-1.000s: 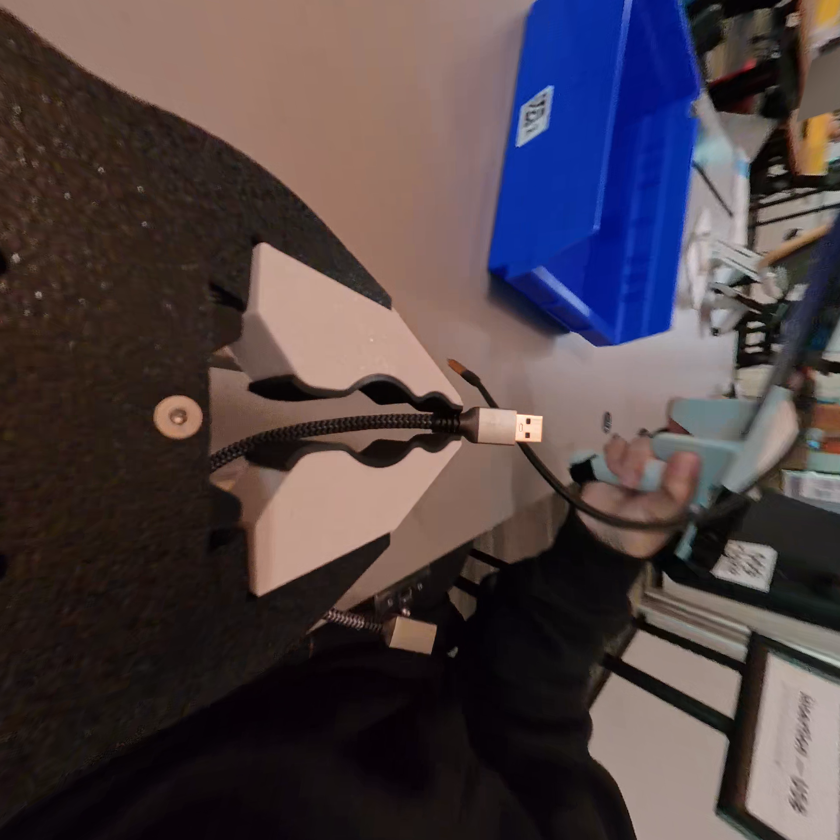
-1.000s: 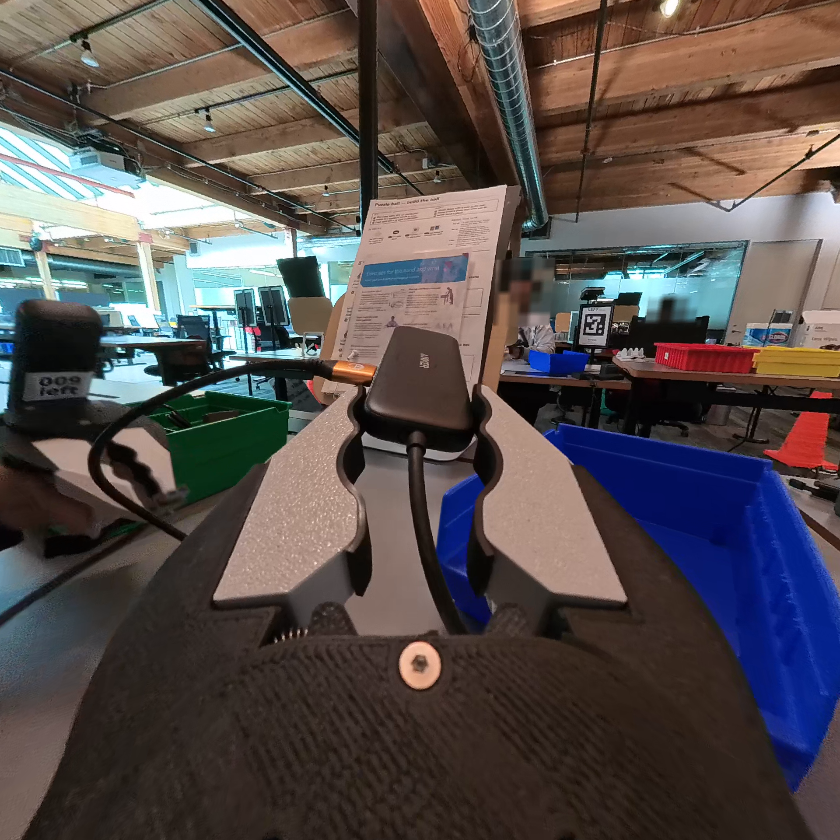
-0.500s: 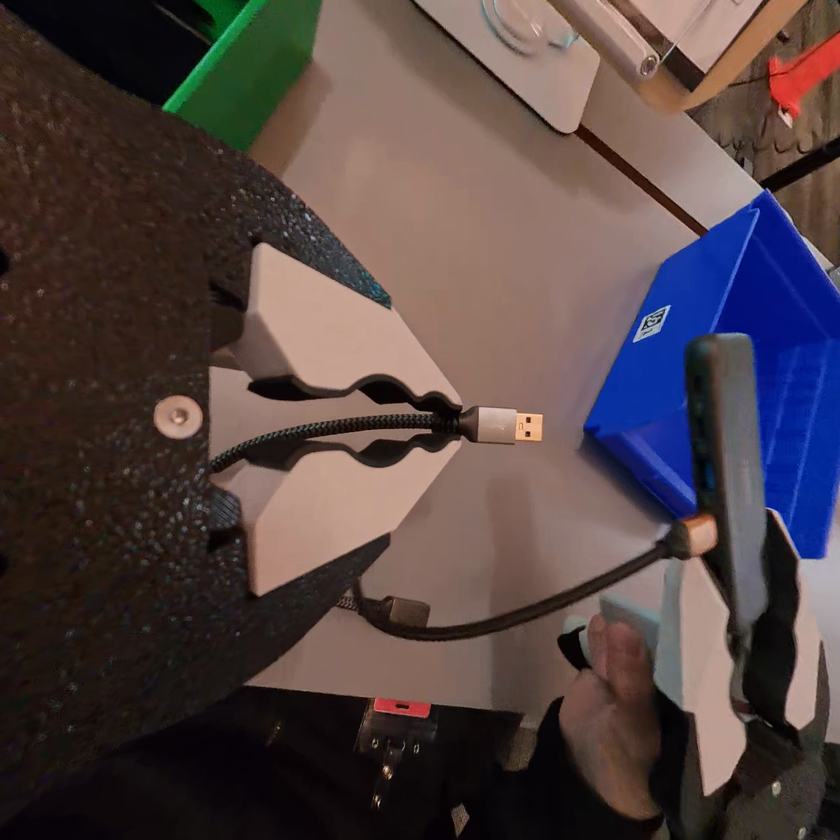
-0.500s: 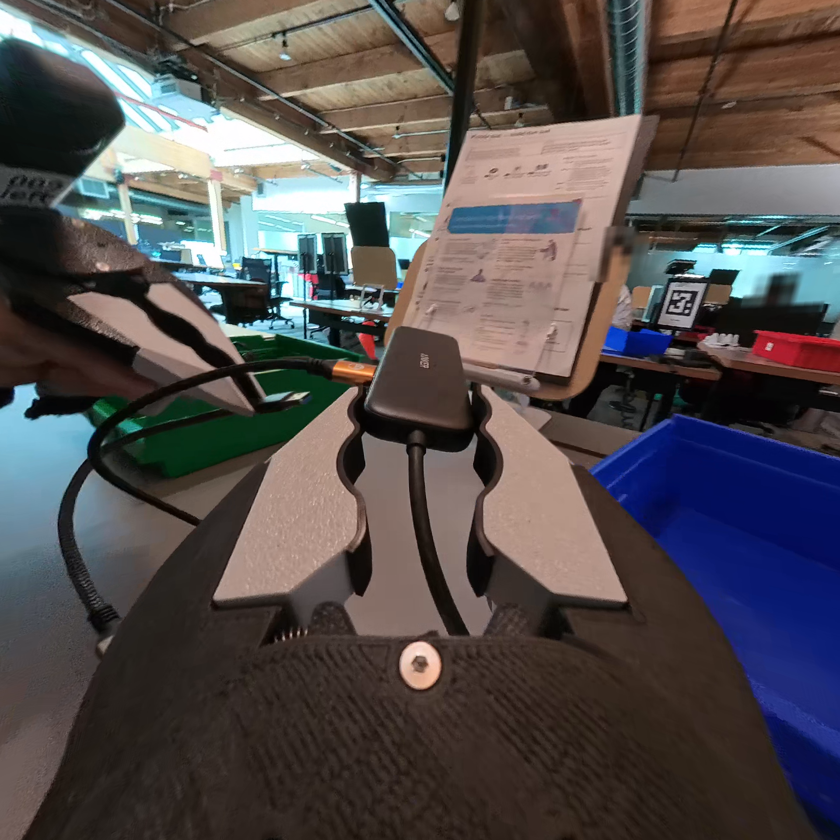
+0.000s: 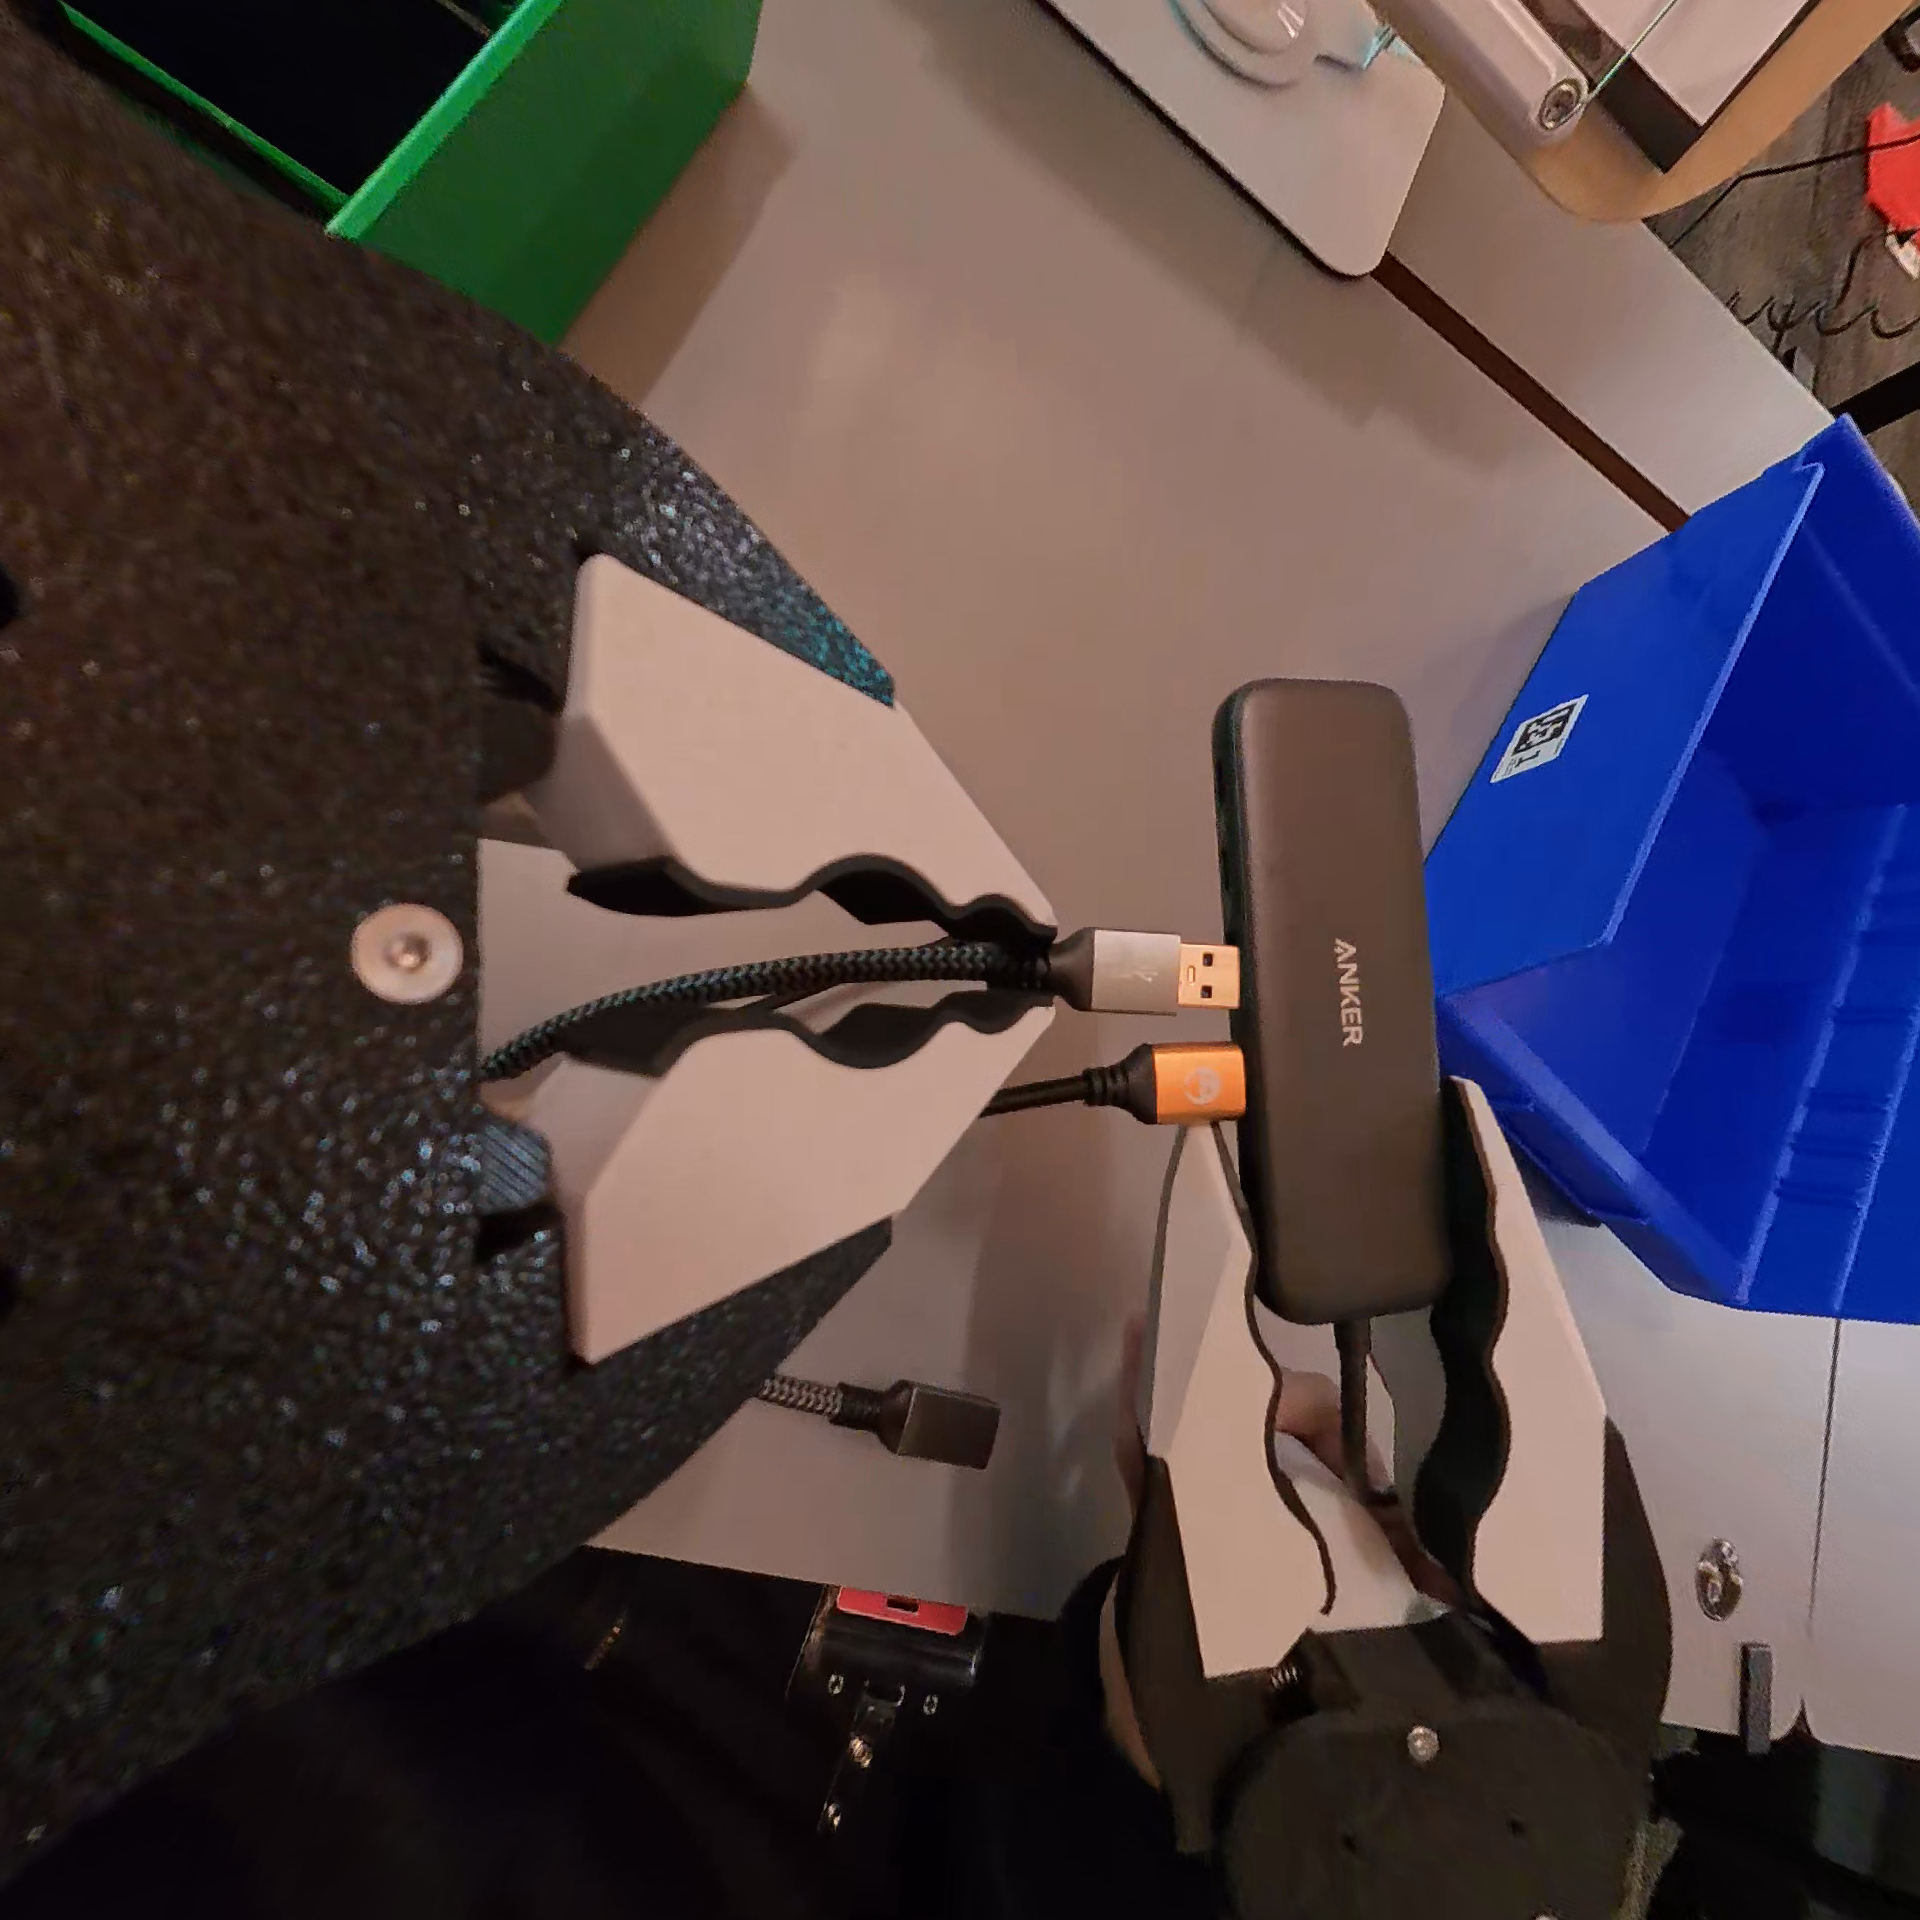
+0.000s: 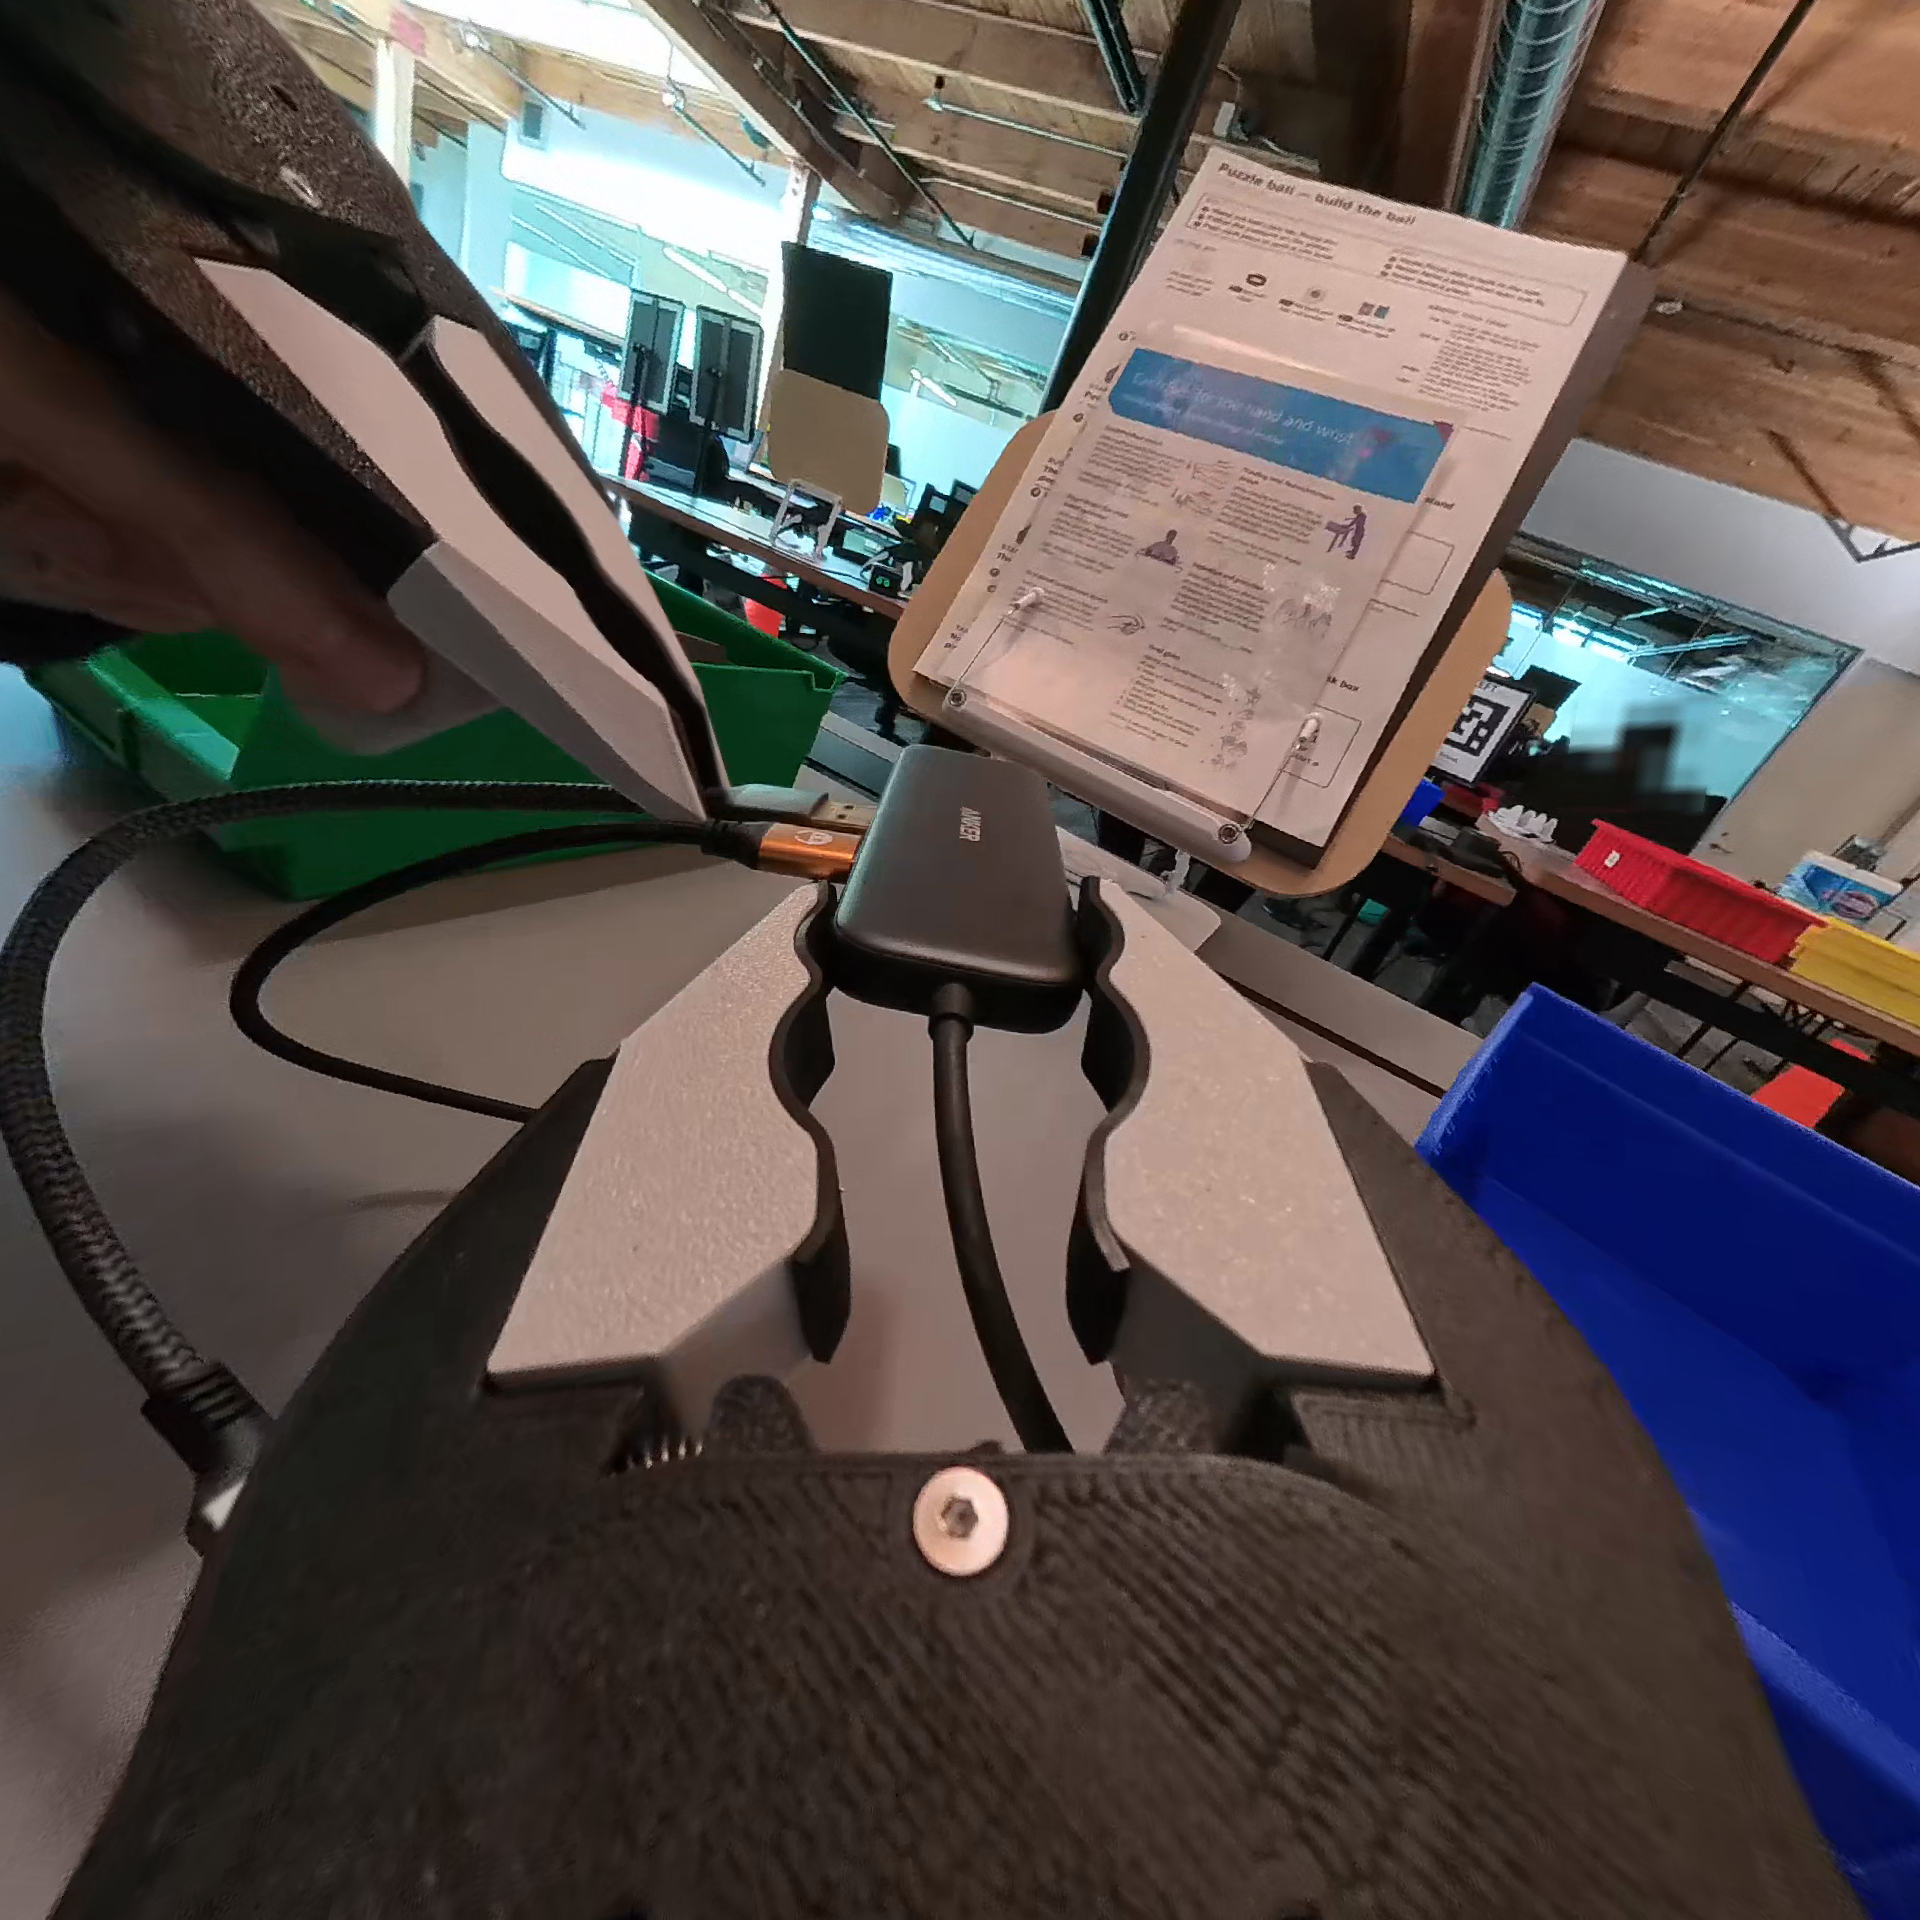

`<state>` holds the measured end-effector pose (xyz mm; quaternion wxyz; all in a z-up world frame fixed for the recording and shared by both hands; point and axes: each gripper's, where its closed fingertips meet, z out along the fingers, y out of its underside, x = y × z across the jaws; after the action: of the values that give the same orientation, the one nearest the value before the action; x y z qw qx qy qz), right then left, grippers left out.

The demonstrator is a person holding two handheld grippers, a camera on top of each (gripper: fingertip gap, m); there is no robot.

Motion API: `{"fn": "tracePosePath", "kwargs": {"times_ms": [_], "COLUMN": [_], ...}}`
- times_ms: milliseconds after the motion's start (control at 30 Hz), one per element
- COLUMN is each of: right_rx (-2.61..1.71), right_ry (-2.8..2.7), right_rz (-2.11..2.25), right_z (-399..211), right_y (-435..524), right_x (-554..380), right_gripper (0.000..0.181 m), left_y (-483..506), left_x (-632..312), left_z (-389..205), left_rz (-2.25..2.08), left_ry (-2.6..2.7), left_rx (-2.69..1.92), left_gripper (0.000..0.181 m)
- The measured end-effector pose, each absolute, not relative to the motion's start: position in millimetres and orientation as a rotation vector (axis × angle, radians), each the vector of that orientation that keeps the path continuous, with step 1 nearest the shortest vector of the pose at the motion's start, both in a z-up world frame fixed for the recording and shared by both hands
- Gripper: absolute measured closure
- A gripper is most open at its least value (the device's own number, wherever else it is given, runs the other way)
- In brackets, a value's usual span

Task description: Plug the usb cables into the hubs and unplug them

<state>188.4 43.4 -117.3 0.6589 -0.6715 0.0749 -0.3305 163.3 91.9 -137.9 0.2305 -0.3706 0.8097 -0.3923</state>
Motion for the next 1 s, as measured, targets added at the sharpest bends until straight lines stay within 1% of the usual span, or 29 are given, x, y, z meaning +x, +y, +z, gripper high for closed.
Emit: {"fn": "tracePosePath", "kwargs": {"times_ms": [700, 1000], "right_rx": [-1.553, -1.54], "right_ry": [0.096, 0.126], "right_rz": [-0.988, -0.918], "right_z": [-121, -122], "right_y": [41, 40], "right_x": [188, 190], "right_gripper": [0.136, 0.136], "left_y": [90, 86], "left_x": [169, 171], "left_z": [-147, -140], "left_rz": [-1.077, -1.11], "left_ry": [2.257, 2.235], "left_rx": [-1.068, -1.006], "left_gripper": [0.175, 0.175]}}
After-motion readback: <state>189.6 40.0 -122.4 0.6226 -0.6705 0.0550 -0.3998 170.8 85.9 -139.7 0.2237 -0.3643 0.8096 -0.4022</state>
